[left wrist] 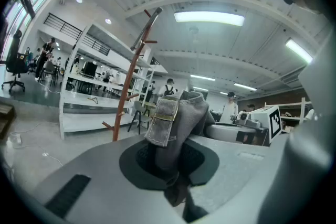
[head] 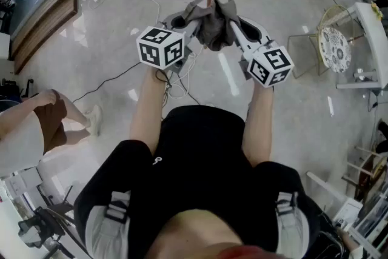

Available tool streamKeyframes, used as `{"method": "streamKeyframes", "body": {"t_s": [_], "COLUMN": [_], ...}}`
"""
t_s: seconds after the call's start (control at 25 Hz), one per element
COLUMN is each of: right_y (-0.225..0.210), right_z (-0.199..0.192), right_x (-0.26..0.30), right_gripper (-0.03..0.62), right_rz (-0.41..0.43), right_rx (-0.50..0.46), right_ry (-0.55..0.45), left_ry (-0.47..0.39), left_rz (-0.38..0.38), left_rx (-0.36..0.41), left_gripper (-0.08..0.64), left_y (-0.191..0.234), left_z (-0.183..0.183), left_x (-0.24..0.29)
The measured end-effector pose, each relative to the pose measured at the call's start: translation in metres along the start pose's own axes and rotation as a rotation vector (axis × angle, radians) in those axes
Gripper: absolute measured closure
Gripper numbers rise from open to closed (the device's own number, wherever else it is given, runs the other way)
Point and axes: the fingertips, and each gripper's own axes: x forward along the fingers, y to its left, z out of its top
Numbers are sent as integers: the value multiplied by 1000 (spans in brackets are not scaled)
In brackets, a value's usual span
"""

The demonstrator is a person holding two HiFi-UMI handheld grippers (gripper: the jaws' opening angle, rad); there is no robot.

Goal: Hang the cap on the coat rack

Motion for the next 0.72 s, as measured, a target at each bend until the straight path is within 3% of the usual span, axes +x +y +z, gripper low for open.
{"method": "streamKeyframes", "body": {"t_s": [0.12, 0.28, 0.72], "right_y": [-6, -19, -23], "right_z": [3, -6, -11], "right_x": [-1, -11, -5], "right_gripper": [555, 552, 549], "right_rz": [6, -20, 17], "right_rx": [1, 15, 31], "right_ry": [-37, -21, -13], "left_ry": [-35, -30, -30], "left_rz": [13, 30, 90], "left_rx": [-21, -32, -19], "left_gripper": [546, 546, 546], "left_y": [-6, -17, -17], "left_z": [1, -11, -15], "left_x": [3, 10, 7]}}
